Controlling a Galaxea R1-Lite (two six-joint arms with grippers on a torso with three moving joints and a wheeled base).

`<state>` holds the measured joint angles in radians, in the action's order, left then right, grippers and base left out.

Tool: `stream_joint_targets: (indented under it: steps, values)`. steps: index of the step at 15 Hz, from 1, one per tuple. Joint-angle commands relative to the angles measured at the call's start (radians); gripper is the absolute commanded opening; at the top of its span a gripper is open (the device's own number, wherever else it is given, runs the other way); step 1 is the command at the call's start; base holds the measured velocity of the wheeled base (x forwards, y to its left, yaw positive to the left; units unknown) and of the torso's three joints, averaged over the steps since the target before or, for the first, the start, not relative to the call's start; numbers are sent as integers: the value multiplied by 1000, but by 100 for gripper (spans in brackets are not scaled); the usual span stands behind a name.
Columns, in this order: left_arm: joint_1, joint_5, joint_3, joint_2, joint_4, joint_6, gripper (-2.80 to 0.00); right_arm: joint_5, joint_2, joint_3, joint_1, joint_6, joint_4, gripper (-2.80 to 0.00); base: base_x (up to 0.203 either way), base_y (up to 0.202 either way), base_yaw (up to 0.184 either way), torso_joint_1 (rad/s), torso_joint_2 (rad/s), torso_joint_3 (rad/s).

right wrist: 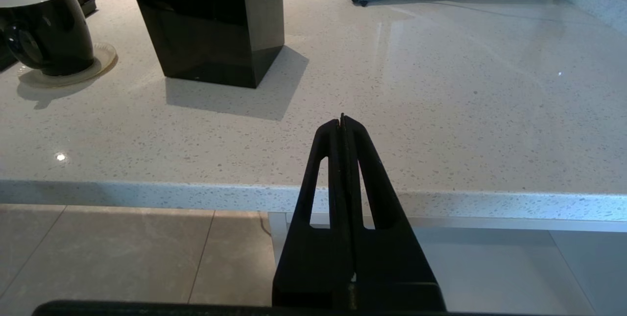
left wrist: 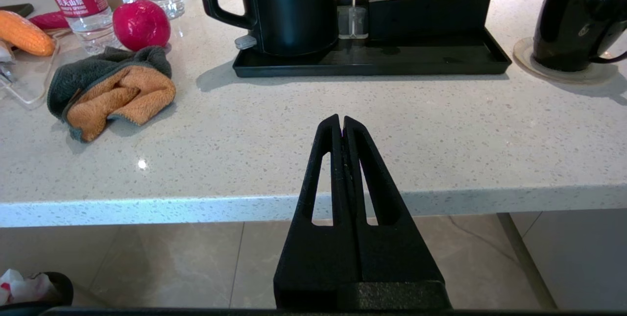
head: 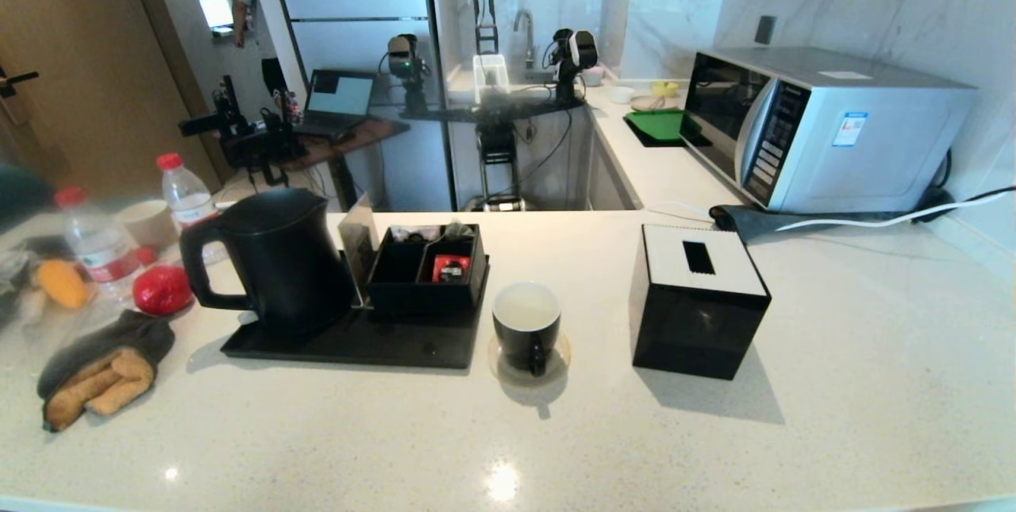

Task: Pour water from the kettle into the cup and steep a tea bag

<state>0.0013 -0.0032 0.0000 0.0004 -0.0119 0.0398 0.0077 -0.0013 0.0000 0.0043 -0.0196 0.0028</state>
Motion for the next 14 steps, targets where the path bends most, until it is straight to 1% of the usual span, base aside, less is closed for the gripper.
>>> stream_joint_targets:
  steps: [1,14]
  values:
    - [0,0,0,0,0,0,-280,0,1,0,0,0,0,-280,0,0,0,0,0,0]
    - [0,0,0,0,0,0,-280,0,1,0,0,0,0,-280,0,0,0,0,0,0]
